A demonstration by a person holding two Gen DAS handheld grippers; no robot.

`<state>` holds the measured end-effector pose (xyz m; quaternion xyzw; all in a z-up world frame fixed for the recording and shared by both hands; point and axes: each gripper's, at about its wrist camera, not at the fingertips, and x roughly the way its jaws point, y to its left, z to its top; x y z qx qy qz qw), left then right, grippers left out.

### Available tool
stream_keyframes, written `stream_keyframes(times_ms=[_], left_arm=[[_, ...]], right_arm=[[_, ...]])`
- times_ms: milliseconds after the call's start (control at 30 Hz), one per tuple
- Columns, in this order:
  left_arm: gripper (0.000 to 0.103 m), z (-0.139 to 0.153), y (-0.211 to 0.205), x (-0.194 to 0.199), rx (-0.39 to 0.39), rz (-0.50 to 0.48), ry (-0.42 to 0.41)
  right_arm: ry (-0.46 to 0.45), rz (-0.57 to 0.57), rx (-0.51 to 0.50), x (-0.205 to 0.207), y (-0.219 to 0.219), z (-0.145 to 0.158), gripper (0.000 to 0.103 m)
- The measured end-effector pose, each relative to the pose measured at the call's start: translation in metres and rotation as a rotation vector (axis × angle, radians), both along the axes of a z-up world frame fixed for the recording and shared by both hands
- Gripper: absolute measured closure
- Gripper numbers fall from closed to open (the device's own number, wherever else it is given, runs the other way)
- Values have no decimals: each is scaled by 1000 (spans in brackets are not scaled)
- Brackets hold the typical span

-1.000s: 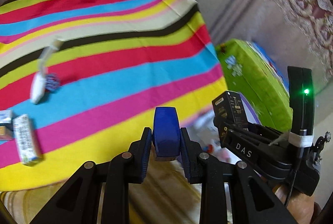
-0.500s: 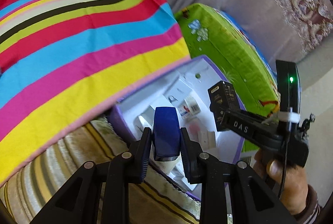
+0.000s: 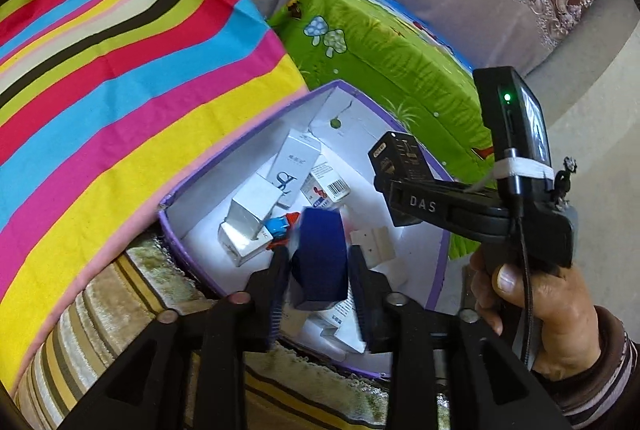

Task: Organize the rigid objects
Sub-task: 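Open left tool inside purple box while right tool releases black box there, then move both tools back over the remaining boxes on the striped table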

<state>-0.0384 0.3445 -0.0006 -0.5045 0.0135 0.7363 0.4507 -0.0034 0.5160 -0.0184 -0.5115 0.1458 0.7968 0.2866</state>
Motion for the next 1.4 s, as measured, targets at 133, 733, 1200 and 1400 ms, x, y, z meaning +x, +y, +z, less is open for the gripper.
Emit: stream_keyframes(times_ms=[133,733,1200,1400], left_arm=[[45,0,-1,-3,14,8,-1],[44,5,-22,-10,38,118,5],[44,11,-57,-27,68,277,27],[44,12,-76,-36,74,353,35]], right_arm=[[14,-7,-17,1,1,0,28],[47,21,-31,-8,-13,8,25],[66,80,-53,-21,-38,11,23],[70,117,-63,-27,-53,10,22]])
